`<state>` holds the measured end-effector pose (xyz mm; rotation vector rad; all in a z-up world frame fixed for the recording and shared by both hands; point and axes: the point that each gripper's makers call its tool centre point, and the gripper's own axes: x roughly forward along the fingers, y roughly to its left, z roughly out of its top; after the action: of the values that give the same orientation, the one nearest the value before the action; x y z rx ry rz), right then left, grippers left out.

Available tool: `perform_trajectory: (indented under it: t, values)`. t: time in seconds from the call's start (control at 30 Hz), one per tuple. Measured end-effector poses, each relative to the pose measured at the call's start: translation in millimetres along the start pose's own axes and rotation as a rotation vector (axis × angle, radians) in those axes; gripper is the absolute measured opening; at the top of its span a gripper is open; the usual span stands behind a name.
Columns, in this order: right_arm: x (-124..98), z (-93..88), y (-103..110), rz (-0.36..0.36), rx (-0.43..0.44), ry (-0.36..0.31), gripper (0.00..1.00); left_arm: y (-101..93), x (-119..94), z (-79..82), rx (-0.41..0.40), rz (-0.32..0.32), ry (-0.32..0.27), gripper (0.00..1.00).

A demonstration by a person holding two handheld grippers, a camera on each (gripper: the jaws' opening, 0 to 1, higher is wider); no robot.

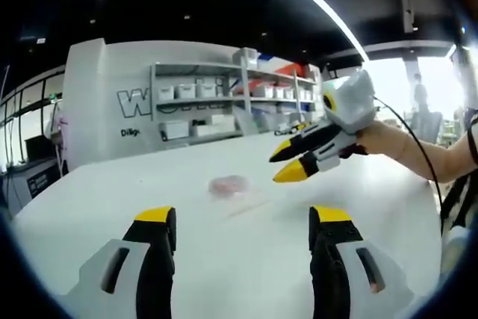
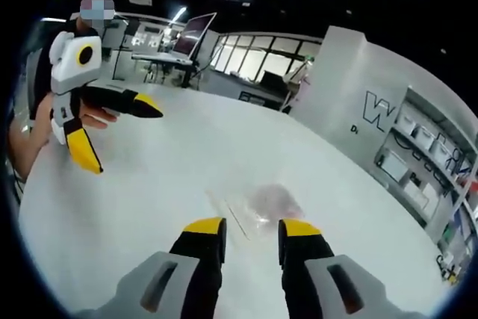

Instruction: Open the resealable bag by pulling the two sides of the seal apart until the entire bag opening is separated and visibly accessible.

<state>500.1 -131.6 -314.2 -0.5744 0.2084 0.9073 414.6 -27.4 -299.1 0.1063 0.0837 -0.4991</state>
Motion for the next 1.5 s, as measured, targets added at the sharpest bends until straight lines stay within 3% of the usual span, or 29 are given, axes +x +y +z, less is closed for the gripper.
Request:
perform_trajectory:
  t: [1.5]
  values:
    - [14.8, -1.4, 3.6, 0.020, -0.064, 0.032, 0.13, -2.3, 0.2, 0.7, 0.004, -0.004, -0.002, 0.72]
